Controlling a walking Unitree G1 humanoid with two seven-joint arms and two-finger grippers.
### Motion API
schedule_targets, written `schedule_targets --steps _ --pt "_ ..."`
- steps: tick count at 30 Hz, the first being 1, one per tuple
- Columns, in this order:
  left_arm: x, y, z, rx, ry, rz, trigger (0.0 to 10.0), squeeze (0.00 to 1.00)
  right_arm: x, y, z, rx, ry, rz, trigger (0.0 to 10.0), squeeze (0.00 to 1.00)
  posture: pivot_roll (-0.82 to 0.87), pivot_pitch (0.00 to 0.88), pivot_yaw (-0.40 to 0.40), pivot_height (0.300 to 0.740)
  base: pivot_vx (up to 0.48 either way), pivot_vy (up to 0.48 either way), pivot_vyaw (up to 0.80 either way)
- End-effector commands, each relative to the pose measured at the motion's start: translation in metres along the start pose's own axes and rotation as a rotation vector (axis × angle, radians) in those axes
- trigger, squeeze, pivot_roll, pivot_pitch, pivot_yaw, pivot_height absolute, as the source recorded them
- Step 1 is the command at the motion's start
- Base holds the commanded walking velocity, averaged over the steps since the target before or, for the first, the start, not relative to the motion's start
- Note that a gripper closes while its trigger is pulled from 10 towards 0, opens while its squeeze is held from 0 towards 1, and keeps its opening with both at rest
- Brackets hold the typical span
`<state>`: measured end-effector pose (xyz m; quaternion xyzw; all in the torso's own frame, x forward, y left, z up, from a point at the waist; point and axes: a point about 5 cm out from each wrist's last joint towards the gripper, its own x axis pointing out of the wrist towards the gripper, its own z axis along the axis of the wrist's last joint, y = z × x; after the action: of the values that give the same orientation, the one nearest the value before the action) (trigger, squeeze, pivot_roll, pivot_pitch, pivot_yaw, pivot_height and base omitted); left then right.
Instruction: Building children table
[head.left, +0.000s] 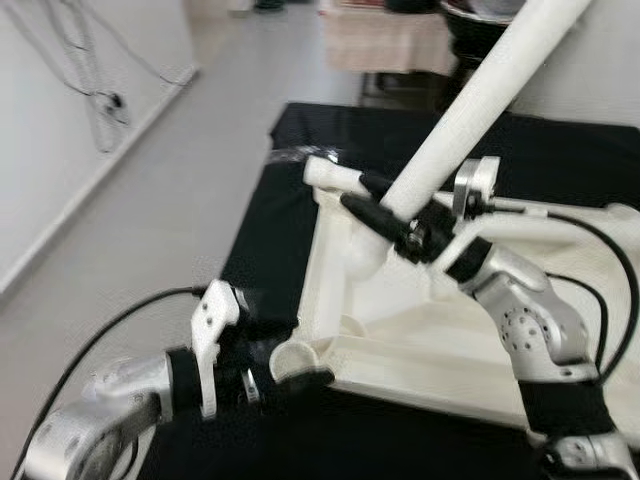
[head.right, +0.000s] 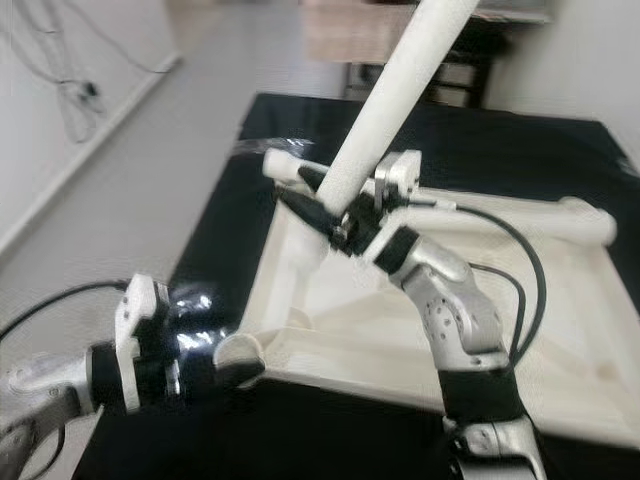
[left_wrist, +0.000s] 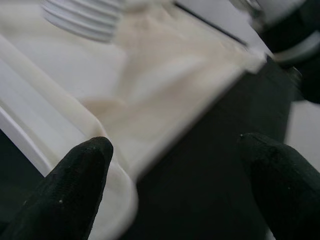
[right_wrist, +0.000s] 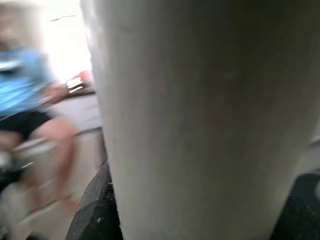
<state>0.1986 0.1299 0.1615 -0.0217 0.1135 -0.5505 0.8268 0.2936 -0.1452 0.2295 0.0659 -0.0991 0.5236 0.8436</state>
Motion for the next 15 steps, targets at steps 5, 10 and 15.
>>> schedule_targets --steps 5,10,15 --pt "-0.014 -0.017 -0.015 -0.026 0.142 -0.105 10.0 0.0 -0.006 0.014 -0.006 0.006 0.086 0.171 10.0 0.0 0.06 0.131 -0.019 0.74 0.0 0.0 0.14" --pt "-0.013 -0.015 -0.016 -0.03 0.145 -0.053 10.0 0.0 -0.008 0.025 -0.022 -0.038 0.189 0.232 10.0 0.0 0.06 0.15 -0.019 0.74 0.0 0.0 0.0" --pt "-0.006 -0.005 -0.014 -0.004 0.12 0.07 10.0 0.0 -0.001 0.027 -0.031 -0.065 0.2 0.188 10.0 0.0 0.06 0.161 -0.021 0.74 0.0 0.0 0.0"
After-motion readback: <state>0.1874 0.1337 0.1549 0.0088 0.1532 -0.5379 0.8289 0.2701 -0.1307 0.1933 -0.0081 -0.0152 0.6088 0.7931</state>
